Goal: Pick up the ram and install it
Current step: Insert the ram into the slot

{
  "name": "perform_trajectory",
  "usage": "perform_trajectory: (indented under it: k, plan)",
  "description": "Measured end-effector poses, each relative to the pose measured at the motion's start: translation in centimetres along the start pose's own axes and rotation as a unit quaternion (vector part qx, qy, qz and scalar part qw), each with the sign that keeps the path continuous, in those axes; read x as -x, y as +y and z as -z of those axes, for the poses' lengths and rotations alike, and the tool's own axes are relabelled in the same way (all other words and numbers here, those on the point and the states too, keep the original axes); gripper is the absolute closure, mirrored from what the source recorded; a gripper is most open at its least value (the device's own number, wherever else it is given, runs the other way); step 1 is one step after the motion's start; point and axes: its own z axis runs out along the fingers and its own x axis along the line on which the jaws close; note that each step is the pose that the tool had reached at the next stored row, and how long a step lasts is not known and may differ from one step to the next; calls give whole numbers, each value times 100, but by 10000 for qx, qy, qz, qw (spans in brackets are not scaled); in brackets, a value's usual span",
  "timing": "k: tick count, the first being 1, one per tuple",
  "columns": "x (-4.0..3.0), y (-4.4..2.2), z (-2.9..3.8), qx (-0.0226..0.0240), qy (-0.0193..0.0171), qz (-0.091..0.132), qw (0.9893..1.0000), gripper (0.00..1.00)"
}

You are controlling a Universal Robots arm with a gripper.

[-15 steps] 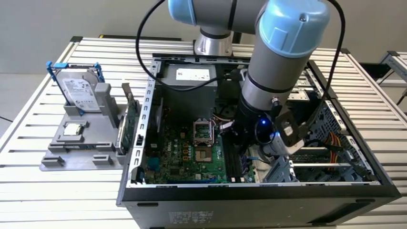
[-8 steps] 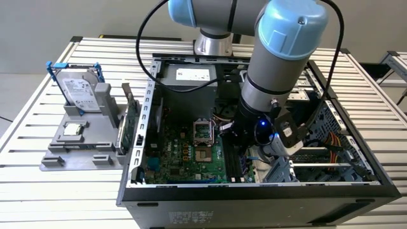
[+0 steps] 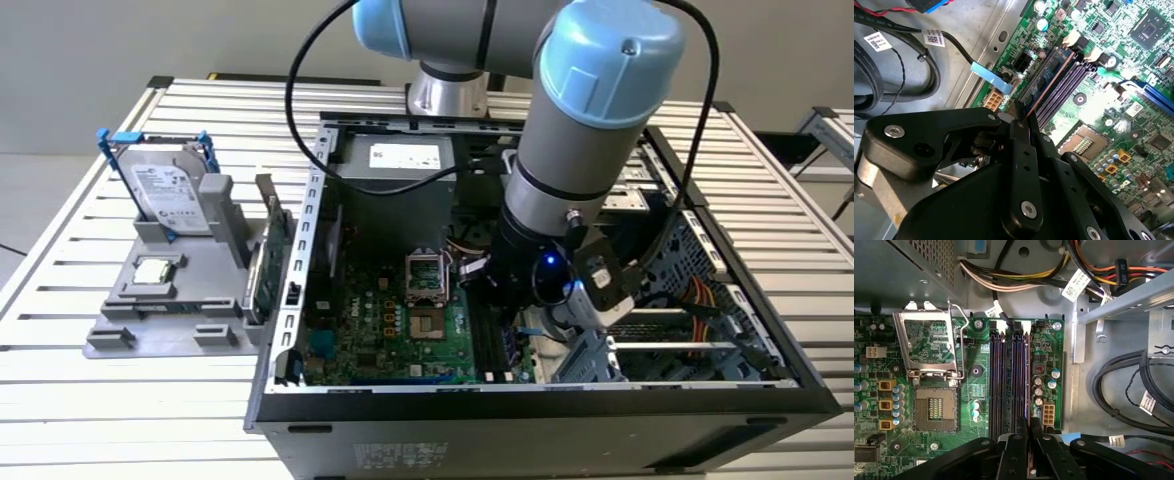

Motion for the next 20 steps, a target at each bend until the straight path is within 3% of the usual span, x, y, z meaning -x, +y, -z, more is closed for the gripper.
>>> perform_trajectory:
  k: [20]
  plan:
    - [-5, 9, -35, 1, 5, 0, 10000, 100]
